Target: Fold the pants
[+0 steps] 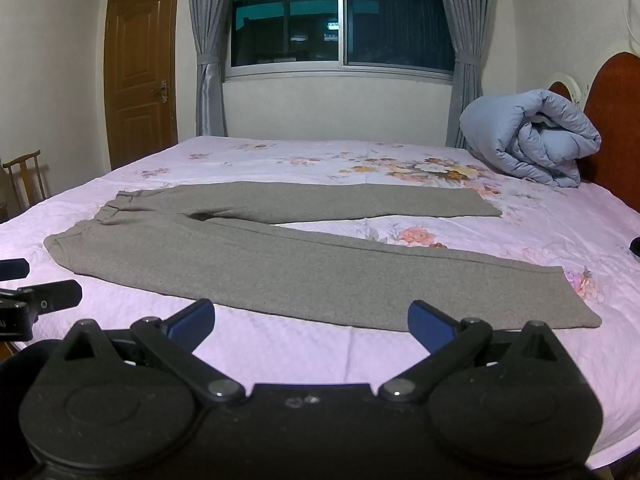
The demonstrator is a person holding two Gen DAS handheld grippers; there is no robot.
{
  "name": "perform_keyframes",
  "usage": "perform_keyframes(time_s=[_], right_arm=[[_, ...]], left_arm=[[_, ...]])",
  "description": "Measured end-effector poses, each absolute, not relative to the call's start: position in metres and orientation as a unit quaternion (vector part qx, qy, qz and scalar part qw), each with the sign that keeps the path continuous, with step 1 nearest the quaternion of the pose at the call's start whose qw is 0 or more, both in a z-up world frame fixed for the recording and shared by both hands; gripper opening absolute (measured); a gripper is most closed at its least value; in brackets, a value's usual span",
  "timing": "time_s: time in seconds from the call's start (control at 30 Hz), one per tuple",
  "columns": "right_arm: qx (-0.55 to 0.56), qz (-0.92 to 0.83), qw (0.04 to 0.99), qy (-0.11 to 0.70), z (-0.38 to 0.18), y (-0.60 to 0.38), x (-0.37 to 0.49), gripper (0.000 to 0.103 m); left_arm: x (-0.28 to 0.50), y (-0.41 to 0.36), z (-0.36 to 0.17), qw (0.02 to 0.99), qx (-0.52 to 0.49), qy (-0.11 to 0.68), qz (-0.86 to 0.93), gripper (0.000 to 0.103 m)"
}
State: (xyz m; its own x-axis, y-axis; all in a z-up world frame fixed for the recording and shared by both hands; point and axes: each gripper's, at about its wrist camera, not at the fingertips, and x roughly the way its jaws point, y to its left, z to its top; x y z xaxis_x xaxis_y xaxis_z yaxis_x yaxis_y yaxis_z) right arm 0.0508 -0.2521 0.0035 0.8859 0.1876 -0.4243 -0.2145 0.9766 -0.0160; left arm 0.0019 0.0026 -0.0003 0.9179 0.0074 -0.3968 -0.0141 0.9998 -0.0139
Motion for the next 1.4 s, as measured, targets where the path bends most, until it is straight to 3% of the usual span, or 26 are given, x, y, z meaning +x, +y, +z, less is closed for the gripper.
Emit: perform_keyframes(time_s=[1.4], right_arm=[[-0.029, 0.104, 0.97, 0.217, 0.0016, -0.2535, 0.0522, 0.097]], left_arm=[[0.0017, 0.0017, 0.0018, 0.98, 0.001, 0.198, 0.006, 0.103]])
